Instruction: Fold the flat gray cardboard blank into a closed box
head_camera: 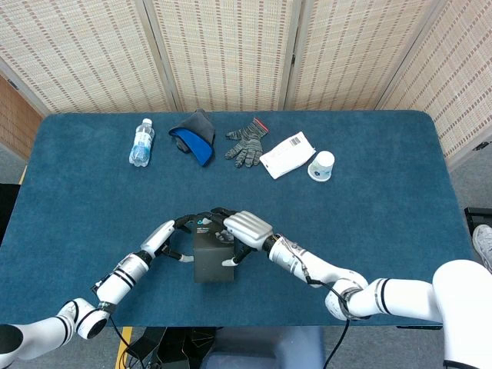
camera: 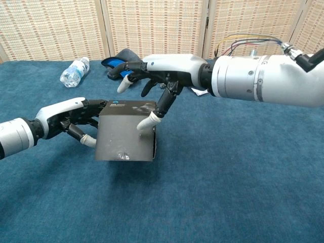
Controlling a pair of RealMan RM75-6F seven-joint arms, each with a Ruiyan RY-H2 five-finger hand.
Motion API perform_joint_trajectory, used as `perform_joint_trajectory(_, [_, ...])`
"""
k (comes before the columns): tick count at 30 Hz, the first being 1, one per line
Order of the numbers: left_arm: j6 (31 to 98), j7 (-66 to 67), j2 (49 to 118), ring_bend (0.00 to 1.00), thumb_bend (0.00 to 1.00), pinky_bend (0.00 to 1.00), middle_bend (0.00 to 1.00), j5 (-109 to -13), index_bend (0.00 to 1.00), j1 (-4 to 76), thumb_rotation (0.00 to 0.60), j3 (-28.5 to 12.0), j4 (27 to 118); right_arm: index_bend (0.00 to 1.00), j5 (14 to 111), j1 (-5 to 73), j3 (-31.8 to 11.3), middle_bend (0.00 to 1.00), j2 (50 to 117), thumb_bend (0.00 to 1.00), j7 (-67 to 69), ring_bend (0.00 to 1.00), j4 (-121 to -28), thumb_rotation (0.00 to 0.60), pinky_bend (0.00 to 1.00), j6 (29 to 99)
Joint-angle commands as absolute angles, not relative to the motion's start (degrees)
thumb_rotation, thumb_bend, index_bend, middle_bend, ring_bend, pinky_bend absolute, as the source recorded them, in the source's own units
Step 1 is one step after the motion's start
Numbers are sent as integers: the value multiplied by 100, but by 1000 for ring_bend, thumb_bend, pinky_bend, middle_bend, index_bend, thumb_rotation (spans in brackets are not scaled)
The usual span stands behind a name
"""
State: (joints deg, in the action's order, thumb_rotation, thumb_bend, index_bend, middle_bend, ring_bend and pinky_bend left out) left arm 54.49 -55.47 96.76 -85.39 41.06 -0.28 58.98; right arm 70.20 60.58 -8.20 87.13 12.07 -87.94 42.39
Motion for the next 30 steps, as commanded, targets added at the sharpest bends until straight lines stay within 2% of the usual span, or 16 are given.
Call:
perform_joint_trajectory(1, [5405,-5438,9677,143,77,288,242,-8472,145,4076,600,-73,5959,76,5756,6158,-768,175,9181,64,-698,102,-9064,600,214,4675])
perform_joint_trajectory(4, [5361,-5288,9620,76,77,265,160,-8420,78,4043,600,-91,6073,85,5411,6183,-742,175,9338,64,-1276,102,-9114,600,219,4876])
perform_joint_trajectory(6, [5336,-5124,9569,15,77,214,74,-8380,18,4017,600,-103,6164,85,5269,6186,-735,175,9424,64,-1548,102,-9125,600,219,4982])
perform_joint_trajectory(9, [5302,-4918,9483,0,77,168,0,-8270,0,3968,600,-156,6357,85,5132,6173,-746,175,9556,64,-1825,102,-9080,600,219,5120])
perform_joint_trajectory(20, [5186,-3972,8970,0,77,143,0,-7773,0,3707,600,-267,7287,91,5131,6088,-735,175,9912,64,-2508,102,-8875,600,219,5502])
perform_joint_trajectory(30, [5461,-3114,8562,0,77,143,0,-7413,0,3417,600,-452,7906,129,5481,5947,-697,194,10212,75,-2929,102,-8678,600,219,5793])
